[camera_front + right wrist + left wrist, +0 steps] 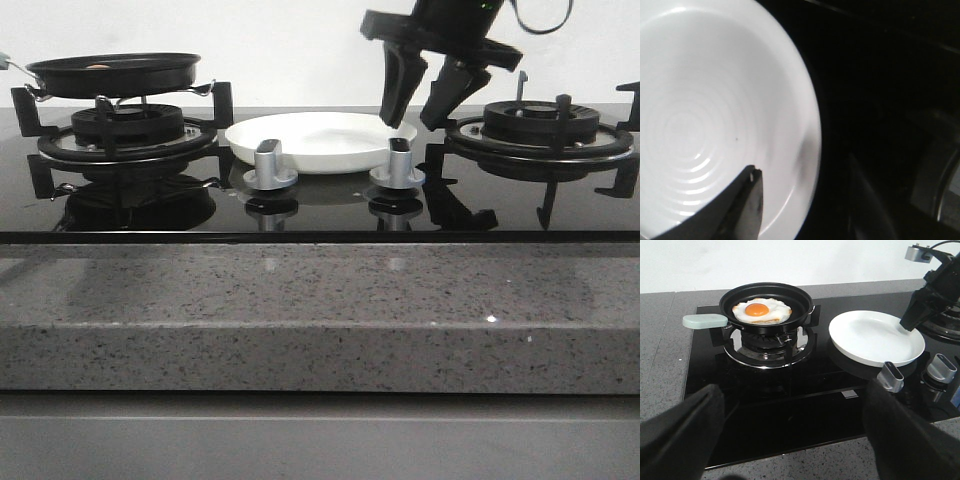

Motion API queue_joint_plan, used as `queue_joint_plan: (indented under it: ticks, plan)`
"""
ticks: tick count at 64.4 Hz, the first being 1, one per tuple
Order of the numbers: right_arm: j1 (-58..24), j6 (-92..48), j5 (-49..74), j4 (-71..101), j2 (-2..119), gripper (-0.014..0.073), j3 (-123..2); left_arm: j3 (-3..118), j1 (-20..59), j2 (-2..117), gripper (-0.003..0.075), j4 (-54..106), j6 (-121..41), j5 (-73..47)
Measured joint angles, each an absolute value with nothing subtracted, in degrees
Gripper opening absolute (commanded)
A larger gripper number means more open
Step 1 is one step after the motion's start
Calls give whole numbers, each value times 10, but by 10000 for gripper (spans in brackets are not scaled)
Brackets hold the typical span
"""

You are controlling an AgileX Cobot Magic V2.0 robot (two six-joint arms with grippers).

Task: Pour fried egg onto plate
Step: 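Lower the right gripper to the white plate rim and grasp it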

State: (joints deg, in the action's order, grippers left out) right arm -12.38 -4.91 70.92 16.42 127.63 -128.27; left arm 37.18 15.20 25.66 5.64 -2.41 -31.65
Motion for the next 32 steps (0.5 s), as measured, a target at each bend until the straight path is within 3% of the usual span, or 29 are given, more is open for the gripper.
queue_joint_plan:
  ticks: [7,32]
  plan:
    - [-122,-47,711,168,1278,318,-1290,372,152,257,566,56,-24,-316]
    - [-109,-46,713,170,1284,318,-1292,372,152,257,566,56,-24,-316]
